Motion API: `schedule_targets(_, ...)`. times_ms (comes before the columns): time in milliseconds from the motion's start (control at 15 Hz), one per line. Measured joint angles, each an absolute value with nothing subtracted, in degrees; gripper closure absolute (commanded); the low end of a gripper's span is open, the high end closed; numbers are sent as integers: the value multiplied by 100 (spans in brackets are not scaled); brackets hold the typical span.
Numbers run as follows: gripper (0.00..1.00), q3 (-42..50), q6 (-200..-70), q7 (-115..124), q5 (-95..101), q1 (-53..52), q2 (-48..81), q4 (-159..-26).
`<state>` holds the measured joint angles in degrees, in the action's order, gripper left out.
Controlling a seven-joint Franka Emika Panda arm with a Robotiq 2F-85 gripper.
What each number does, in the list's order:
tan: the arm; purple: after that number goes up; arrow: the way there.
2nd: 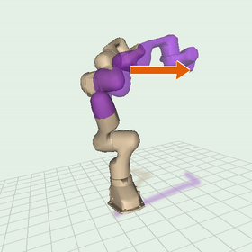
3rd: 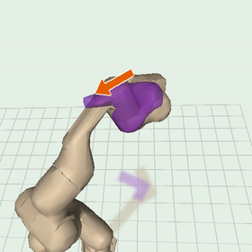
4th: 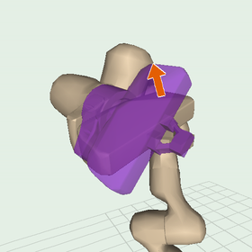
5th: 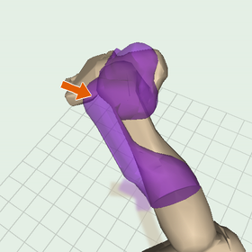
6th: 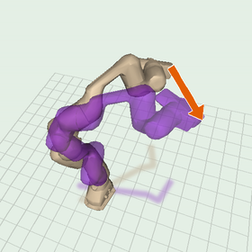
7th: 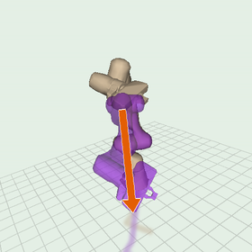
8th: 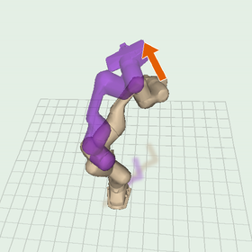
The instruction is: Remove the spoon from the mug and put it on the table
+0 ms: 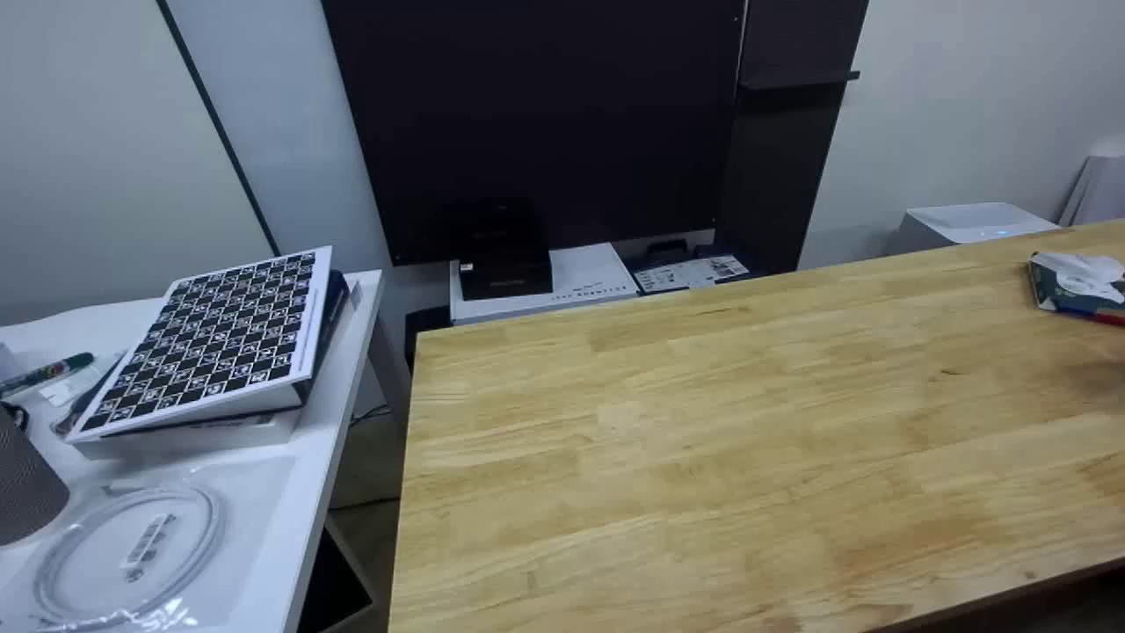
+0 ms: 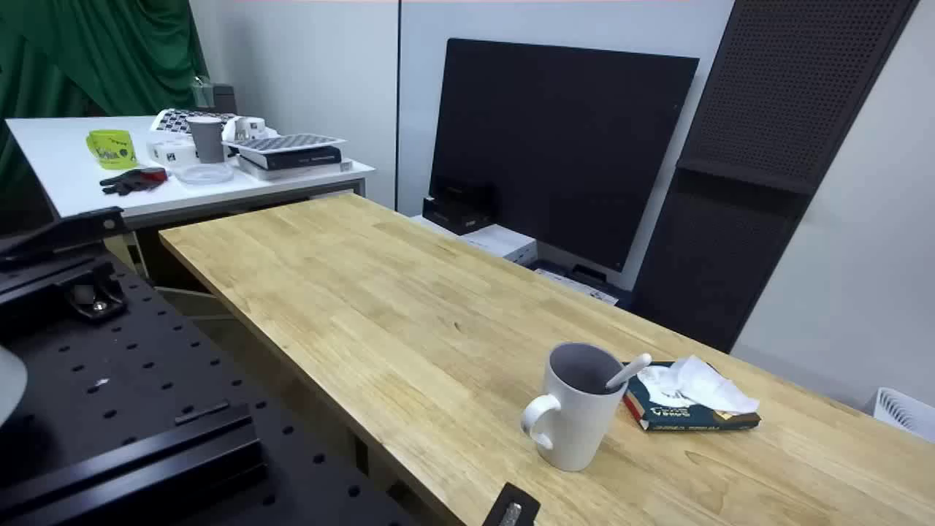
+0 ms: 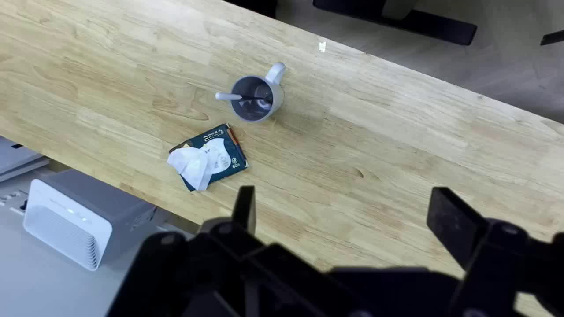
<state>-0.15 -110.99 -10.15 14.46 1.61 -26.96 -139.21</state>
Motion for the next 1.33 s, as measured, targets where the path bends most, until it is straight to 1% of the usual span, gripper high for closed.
schedule_targets(733, 0, 85, -11102, -1152, 1424, 155, -2687, -13923)
schedule_targets(1000, 0, 620, -11104, -1779, 1244, 182, -2619, -13923)
schedule_targets(1333, 0, 1463, -11370, -3224, 899, 238, -2520, -13924)
